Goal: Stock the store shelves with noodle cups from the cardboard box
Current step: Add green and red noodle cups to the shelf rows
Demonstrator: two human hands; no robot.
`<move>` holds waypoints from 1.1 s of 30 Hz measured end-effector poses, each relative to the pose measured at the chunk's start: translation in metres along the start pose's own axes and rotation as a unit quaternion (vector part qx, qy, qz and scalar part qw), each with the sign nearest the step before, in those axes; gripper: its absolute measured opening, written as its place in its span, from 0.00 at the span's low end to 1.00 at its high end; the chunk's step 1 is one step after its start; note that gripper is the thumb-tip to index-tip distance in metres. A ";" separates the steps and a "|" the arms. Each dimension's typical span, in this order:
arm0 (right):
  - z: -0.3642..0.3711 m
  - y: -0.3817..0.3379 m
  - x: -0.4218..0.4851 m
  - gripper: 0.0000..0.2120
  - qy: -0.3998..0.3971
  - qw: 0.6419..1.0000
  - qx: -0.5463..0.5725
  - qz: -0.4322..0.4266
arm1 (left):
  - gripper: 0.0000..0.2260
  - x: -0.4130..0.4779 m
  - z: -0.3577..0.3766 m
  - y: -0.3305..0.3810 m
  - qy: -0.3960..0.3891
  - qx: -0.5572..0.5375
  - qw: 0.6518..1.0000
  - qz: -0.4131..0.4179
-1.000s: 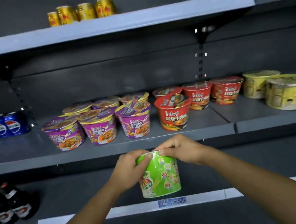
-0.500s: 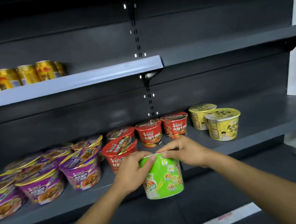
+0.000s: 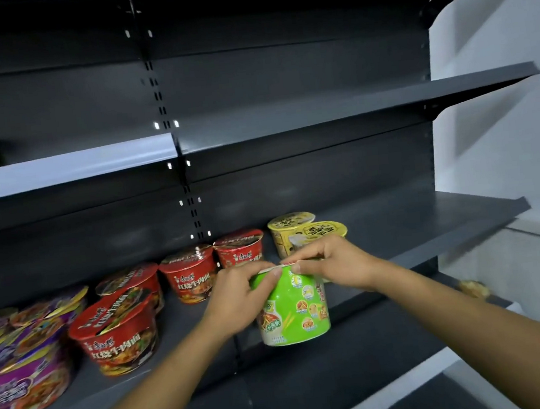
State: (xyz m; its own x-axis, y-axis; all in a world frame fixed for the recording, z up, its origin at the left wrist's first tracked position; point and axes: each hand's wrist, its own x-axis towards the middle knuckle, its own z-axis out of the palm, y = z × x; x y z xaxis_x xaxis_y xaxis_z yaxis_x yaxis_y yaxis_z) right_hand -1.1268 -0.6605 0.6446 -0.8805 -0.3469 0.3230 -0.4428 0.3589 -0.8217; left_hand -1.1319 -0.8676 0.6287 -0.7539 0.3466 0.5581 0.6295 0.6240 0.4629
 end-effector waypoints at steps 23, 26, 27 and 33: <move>-0.121 0.017 0.054 0.06 0.146 0.988 -0.004 -0.046 | 0.19 0.155 0.048 0.020 0.100 -0.040 0.988 0.111; -0.139 0.026 0.060 0.06 0.153 0.986 0.003 -0.057 | 0.19 0.171 0.057 0.026 0.100 -0.040 0.987 0.120; -0.146 0.029 0.062 0.06 0.151 0.987 -0.002 -0.062 | 0.19 0.176 0.061 0.028 0.101 -0.041 0.987 0.120; -0.195 0.054 0.082 0.06 0.118 0.990 -0.022 -0.069 | 0.19 0.212 0.092 0.038 0.118 -0.022 0.987 0.102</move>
State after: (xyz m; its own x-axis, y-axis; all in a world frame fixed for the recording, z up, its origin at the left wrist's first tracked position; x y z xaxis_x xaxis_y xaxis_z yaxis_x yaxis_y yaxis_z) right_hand -1.2561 -0.5010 0.7186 -0.8238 -0.1841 0.5362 -0.5640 0.3623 -0.7421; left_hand -1.2850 -0.7062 0.7012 -0.5490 0.2858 0.7855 0.7756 0.5245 0.3512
